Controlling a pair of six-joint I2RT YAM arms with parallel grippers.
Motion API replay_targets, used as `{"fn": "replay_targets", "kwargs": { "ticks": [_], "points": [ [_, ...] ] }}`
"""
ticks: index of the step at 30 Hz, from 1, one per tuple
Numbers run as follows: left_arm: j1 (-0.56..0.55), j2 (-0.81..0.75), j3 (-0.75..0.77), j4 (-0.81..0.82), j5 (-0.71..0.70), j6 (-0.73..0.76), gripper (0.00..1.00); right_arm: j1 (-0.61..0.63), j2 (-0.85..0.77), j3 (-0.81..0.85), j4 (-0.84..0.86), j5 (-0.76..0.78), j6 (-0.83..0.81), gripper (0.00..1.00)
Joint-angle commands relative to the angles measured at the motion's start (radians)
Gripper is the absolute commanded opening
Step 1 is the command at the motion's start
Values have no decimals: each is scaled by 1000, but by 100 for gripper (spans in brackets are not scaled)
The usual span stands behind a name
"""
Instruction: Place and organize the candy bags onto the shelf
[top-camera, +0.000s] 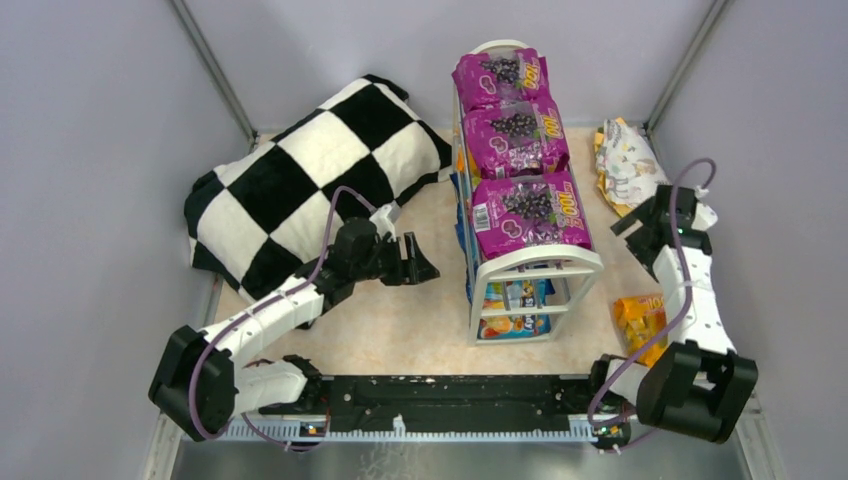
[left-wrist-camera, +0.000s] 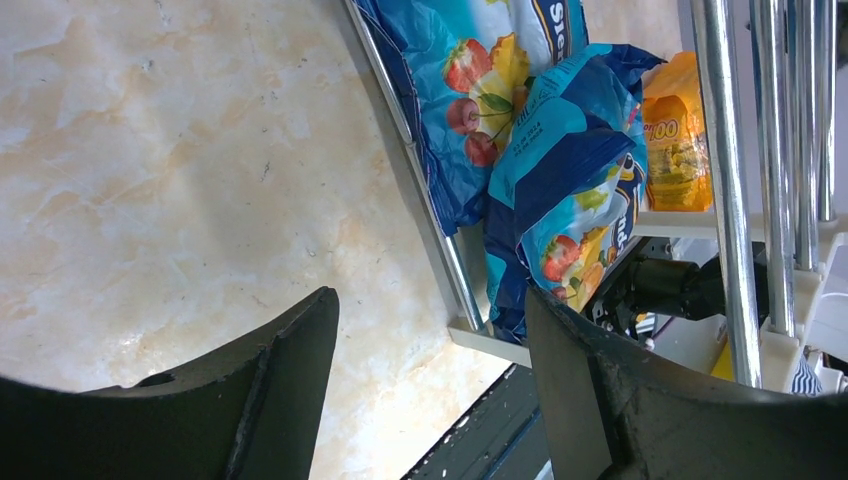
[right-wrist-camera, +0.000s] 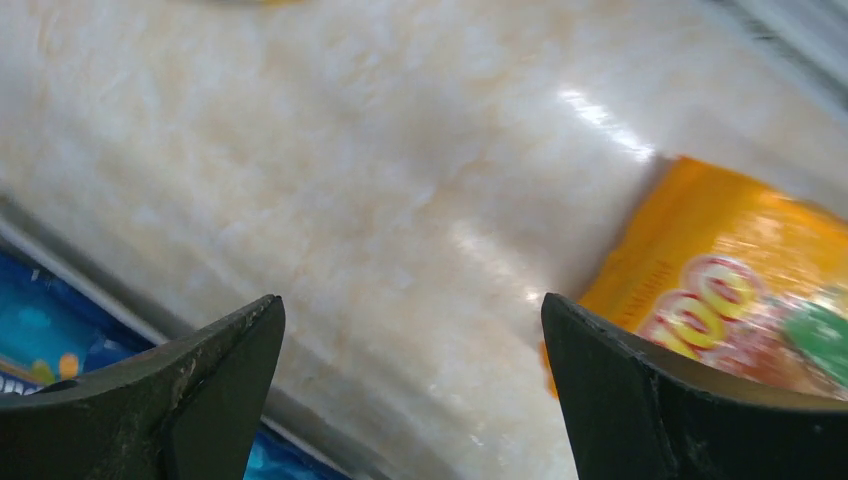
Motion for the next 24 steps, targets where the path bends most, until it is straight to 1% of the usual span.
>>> {"fn": "replay_targets", "kwargs": {
  "ticks": [1,2,5,7,9,10,13,16,18,20,24],
  "points": [
    [9,7,-2,51,24,-3,75,-111,-120,-35,-161,252,102,99],
    [9,11,1,51,29,0,75,-142,-150,-62,-184,277,143,99],
    [12,22,8,52,43,1,75,-232,-199,-137,-199,284,191,99],
    [15,22,10,49,49,2,75,-247,-208,-172,-200,283,217,99],
    [15,16,11,40,48,7,75,-257,-203,-202,-189,246,233,99],
    [17,11,10,32,44,7,75,-258,-198,-214,-176,212,227,99],
    [20,-11,1,23,31,6,75,-252,-173,-261,-116,27,207,99],
    [22,-14,-10,35,33,-4,75,-208,-165,-332,5,-148,252,99],
    [24,-5,-12,45,40,-13,75,-146,-149,-367,126,-233,300,99],
    [24,6,-5,45,48,-16,75,-85,-105,-349,213,-284,344,99],
    [24,10,21,14,51,-9,75,11,21,-238,348,-378,375,99]
  ]
}}
